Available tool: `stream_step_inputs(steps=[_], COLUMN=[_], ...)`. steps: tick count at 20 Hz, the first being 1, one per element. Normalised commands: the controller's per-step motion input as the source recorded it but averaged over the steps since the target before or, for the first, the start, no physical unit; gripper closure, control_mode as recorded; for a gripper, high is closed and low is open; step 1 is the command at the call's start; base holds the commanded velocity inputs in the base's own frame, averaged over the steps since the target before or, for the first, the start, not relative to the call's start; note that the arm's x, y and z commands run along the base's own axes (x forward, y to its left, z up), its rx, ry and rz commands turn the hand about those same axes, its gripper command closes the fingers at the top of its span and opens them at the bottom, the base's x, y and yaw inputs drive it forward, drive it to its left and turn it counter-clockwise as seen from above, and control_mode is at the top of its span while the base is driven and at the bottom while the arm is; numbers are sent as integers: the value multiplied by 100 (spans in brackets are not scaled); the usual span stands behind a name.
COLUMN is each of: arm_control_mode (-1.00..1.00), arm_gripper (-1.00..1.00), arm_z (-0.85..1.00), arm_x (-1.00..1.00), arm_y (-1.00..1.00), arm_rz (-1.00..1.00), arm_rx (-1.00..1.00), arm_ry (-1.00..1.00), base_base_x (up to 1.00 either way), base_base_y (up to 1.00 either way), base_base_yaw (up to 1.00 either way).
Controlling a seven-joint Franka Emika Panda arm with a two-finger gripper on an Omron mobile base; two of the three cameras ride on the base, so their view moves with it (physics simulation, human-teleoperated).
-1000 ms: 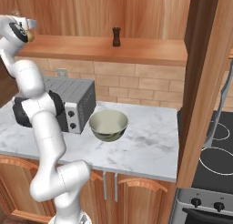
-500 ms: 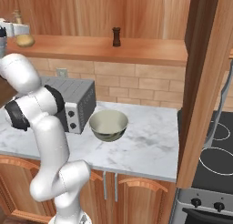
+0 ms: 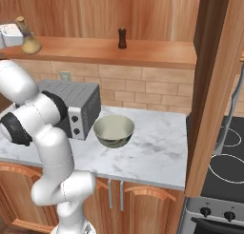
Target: Retrieve the bottle and the shaker from the cabinet and place them next to the mixing bowl on the counter. Then add garlic from the fridge to the mixing bowl.
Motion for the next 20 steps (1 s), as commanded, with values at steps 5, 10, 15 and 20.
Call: stream_step_inputs(steps=[5, 10, 15, 20], arm_control_mode=[-100, -100, -100, -100], arm_gripper=[100, 100, 100, 100], arm_z=[27, 23, -8, -64], arm_x=[-87, -99, -100, -100], arm_y=[-28, -49, -88, -100], arm_rz=[-53, -47, -33, -26], arm_rx=[0, 0, 0, 0], arm_ry=[0, 0, 0, 0], base_base_x=[0, 0, 0, 0], base_base_y=[0, 0, 0, 0], base_base_yaw=[0, 0, 0, 0])
